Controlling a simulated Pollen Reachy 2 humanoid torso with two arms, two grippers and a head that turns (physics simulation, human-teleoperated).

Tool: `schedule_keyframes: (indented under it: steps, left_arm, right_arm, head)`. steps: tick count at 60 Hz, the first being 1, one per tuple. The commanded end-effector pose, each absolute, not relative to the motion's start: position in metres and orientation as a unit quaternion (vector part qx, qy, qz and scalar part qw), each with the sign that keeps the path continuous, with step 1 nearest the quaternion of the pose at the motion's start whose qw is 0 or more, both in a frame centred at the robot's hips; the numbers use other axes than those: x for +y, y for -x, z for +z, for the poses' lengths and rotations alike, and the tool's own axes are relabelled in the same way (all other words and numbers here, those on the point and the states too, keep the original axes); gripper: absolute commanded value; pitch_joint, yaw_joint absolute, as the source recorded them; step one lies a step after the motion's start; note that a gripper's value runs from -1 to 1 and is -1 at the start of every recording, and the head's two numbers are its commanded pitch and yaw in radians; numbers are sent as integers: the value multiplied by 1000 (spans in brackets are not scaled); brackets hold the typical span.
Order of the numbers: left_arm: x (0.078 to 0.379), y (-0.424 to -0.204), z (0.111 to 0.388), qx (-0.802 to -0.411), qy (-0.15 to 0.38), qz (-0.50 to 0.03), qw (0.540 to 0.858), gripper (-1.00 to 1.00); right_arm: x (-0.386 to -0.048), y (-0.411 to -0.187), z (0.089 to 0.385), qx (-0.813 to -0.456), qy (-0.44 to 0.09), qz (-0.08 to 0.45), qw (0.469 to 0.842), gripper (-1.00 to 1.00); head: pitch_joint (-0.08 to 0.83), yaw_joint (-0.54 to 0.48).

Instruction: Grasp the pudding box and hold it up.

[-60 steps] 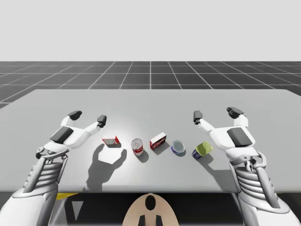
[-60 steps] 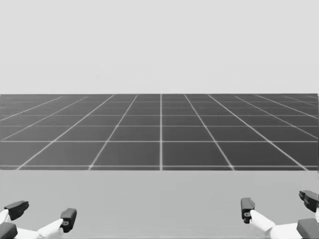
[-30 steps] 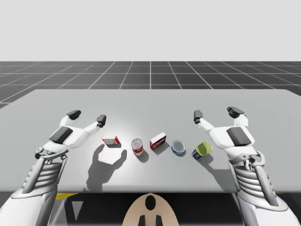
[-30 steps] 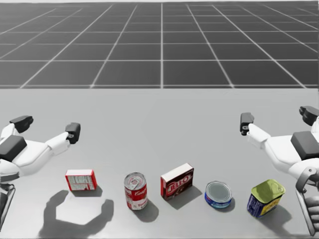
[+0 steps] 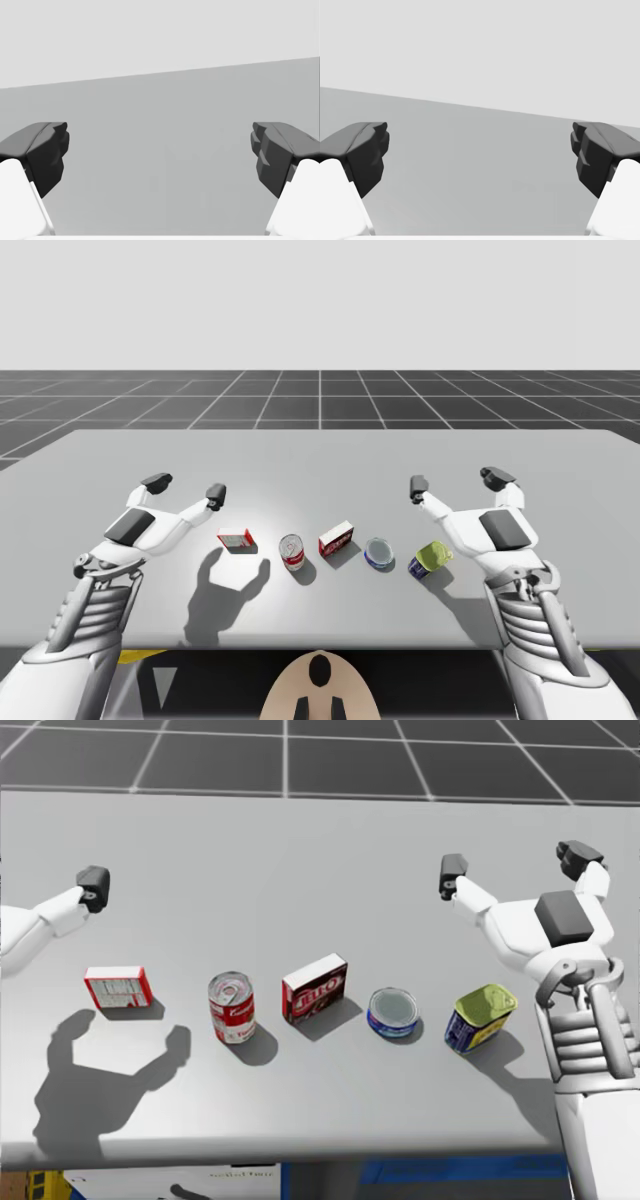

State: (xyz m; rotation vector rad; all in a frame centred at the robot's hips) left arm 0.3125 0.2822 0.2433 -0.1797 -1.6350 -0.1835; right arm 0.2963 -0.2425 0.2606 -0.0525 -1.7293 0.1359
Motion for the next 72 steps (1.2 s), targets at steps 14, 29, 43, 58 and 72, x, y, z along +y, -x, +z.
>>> schedule_keyframes:
  steps: [14, 29, 43, 58, 72]
  left_arm:
    - [281, -312, 243, -728, 78, -81, 677, -1000]
    - [281, -311, 244, -728, 79, -80, 676, -1000]
    - [281, -312, 242, -727, 77, -81, 678, -1000]
    - [280, -313, 242, -727, 73, -83, 678, -1000]
    - [280, -313, 242, -728, 70, -84, 677, -1000]
  right_arm:
    - [-224, -285, 263, -725, -47, 78, 683, -1000]
    - [-174, -252, 262, -684, -151, 116, 704, -1000]
    - [-139, -250, 235, -638, -196, 160, 727, -1000]
    - [-120, -251, 214, -598, -218, 166, 753, -1000]
    - [-103, -267, 192, -580, -208, 163, 771, -1000]
  head:
    - [657, -74]
    - [685, -73]
    - [696, -77]
    - [694, -82]
    - [694, -80]
